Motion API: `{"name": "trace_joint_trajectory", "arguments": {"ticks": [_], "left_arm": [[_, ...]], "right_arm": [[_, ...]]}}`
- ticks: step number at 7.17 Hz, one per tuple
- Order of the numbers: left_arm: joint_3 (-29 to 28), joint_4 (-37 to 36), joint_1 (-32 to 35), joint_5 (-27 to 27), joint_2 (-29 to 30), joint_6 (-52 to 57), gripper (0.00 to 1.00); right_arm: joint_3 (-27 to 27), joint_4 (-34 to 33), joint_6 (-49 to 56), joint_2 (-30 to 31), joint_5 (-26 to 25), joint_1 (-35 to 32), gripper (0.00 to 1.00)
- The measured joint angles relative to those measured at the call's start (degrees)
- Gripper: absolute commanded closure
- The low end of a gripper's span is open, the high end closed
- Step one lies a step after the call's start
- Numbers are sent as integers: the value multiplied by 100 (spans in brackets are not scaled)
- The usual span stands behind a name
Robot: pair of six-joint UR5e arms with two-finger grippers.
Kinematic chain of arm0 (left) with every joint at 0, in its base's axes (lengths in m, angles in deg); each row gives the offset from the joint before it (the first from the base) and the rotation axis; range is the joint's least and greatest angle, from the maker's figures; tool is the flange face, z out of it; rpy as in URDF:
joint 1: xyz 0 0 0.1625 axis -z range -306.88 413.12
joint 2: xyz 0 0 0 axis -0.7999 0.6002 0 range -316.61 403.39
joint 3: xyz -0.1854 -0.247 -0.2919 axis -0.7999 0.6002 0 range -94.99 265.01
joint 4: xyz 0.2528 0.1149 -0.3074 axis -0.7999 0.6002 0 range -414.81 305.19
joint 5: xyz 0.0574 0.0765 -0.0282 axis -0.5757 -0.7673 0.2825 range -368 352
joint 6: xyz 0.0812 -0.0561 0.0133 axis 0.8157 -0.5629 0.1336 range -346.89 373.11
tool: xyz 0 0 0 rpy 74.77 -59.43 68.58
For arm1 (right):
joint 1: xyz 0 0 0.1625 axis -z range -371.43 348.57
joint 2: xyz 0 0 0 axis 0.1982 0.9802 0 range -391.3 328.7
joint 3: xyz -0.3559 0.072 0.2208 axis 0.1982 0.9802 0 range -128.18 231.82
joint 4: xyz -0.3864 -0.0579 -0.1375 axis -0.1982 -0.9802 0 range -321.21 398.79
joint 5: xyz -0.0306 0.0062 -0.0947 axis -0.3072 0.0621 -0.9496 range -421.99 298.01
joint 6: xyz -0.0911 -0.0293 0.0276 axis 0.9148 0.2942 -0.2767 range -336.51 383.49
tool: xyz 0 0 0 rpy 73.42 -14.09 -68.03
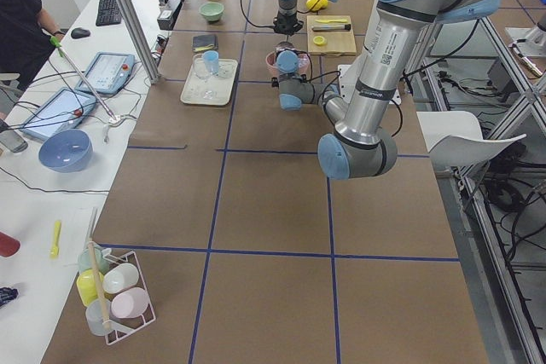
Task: Put ice in cup with scoop
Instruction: 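Dip the scoop into the ice cubes with the right gripper, then drag the scoop through the ice and tilt it up to load cubes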
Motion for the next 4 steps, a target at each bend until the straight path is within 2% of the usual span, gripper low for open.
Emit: {"name": "trace_joint_trajectory", "arguments": {"ticks": [4], "left_arm": [[0,2,2,0,23,-200,0]], "right_arm": [[-30,383,24,211,615,-191,100]]}}
